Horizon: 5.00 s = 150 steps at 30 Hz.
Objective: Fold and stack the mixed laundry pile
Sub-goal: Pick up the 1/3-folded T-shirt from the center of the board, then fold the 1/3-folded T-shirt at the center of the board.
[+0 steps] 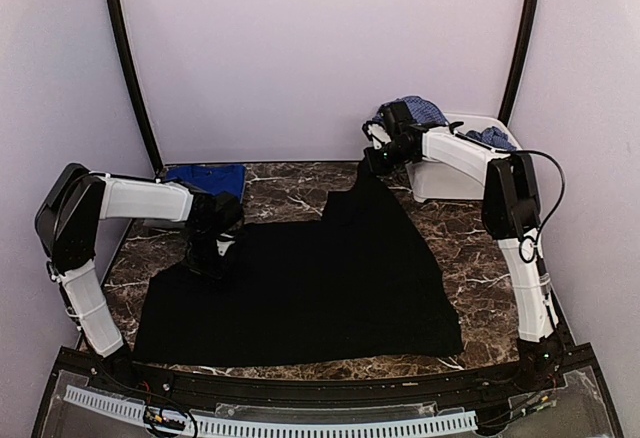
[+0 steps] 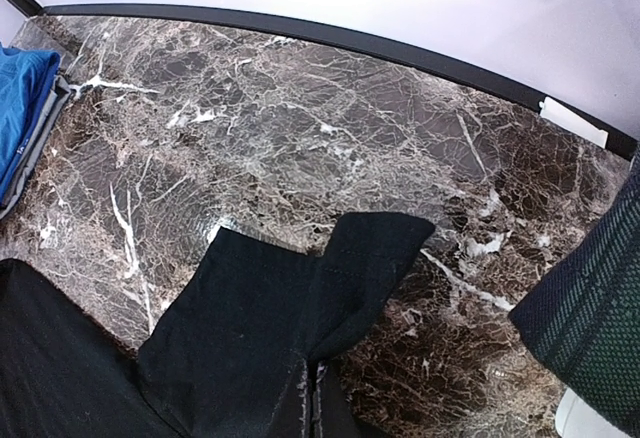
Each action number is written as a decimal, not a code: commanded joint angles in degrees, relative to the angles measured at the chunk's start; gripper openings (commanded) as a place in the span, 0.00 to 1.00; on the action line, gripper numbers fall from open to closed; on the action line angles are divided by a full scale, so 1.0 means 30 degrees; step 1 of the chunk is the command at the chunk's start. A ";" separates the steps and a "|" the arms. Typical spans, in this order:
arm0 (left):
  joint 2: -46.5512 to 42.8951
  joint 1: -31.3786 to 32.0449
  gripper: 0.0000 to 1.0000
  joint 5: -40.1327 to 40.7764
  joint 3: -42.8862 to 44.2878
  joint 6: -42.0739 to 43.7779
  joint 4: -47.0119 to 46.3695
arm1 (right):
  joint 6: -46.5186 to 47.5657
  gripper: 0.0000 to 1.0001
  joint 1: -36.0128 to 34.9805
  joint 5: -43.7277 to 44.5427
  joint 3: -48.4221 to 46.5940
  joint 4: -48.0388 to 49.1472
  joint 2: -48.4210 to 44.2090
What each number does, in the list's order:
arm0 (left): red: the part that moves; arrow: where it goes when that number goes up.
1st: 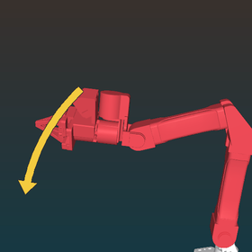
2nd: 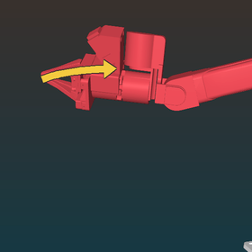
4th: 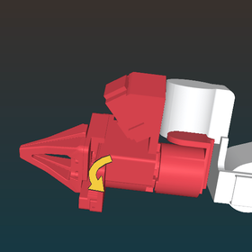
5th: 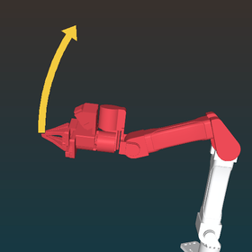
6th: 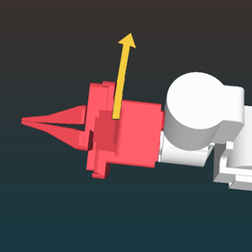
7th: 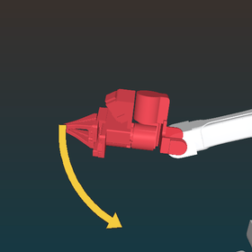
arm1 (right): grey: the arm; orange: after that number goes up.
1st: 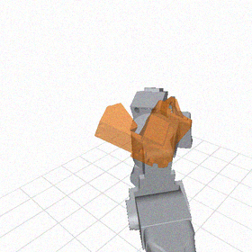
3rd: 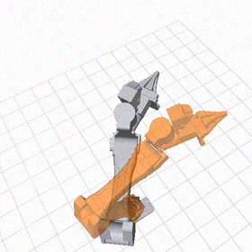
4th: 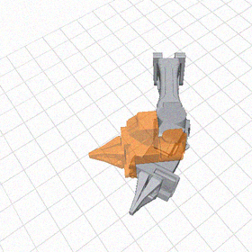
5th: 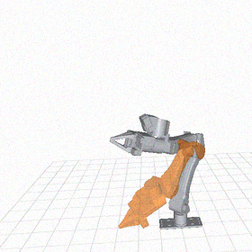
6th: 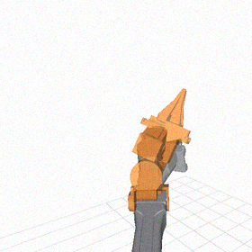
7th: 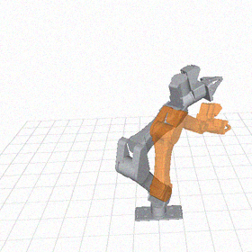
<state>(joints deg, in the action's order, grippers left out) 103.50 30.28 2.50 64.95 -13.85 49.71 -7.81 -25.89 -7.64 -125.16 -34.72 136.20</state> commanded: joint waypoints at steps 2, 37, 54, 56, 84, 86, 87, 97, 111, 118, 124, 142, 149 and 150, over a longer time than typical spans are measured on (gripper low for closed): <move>-0.0174 0.0013 0.13 0.1294 0.0354 -0.0183 0.0811 | -0.0119 0.00 -0.0205 -0.0176 0.0719 0.0593 -0.1741; -0.1249 -0.1960 0.00 0.1054 -0.0976 -0.2981 -0.0008 | -0.4924 0.00 -0.4456 -0.2896 1.9856 0.3252 -0.9594; 0.1762 0.3012 0.00 -0.2934 0.0174 -0.4674 -0.3432 | -0.4141 0.00 0.0845 -0.1056 2.2538 0.1541 -1.2413; 0.1288 0.2270 0.00 -0.2133 0.0502 -0.4273 -0.3034 | -0.4042 0.00 0.0895 -0.1264 2.2295 0.1508 -1.3045; -0.5819 -0.3350 0.00 0.6974 0.1891 0.5878 -0.3217 | -0.0984 0.00 0.1833 0.1559 1.6073 -0.0162 -1.6991; -0.6422 -0.3355 0.00 0.6646 0.1556 0.5967 -0.2989 | -0.1232 0.00 0.1823 0.1397 1.6754 -0.0189 -1.7668; -0.6560 -0.3356 0.00 0.6363 0.1247 0.6008 -0.2856 | -0.1321 0.00 0.1806 0.1363 1.7100 -0.0202 -1.7965; -0.9018 -0.1570 0.00 0.3007 -0.2052 0.6142 -0.3599 | -0.1840 0.00 0.1833 0.2176 2.0681 -0.0372 -2.0118; -0.7227 0.1755 0.00 0.6611 -0.0471 0.6984 0.0127 | -0.2378 0.00 0.2010 0.2635 1.9552 -0.1786 -2.1602; -0.9013 0.3394 0.00 0.5524 -0.1137 0.7756 0.1220 | -0.4162 0.00 0.2009 0.1568 2.2064 -0.2060 -2.3210; -0.8682 0.4102 0.00 0.4781 -0.2803 0.8818 0.1173 | -0.5899 0.00 0.1981 0.1375 2.4434 -0.2146 -2.4598; -1.1037 0.4260 0.00 0.4829 -0.5400 0.9907 0.1052 | -0.8916 0.00 0.2063 0.4177 2.6499 -0.2116 -2.5534; -1.0126 0.4259 0.00 0.4753 -0.5569 1.0175 0.0607 | -0.8056 0.00 0.2100 0.2379 2.6978 -0.1179 -2.5727; -1.0038 0.4246 0.00 0.4713 -0.5566 1.0180 0.0475 | -0.7922 0.00 0.2097 0.1888 2.7072 -0.0963 -2.5784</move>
<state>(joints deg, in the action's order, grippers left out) 72.01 42.98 17.52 49.25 15.46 51.96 -33.21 -19.94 2.26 -44.97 -41.95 59.86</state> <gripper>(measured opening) 0.006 0.004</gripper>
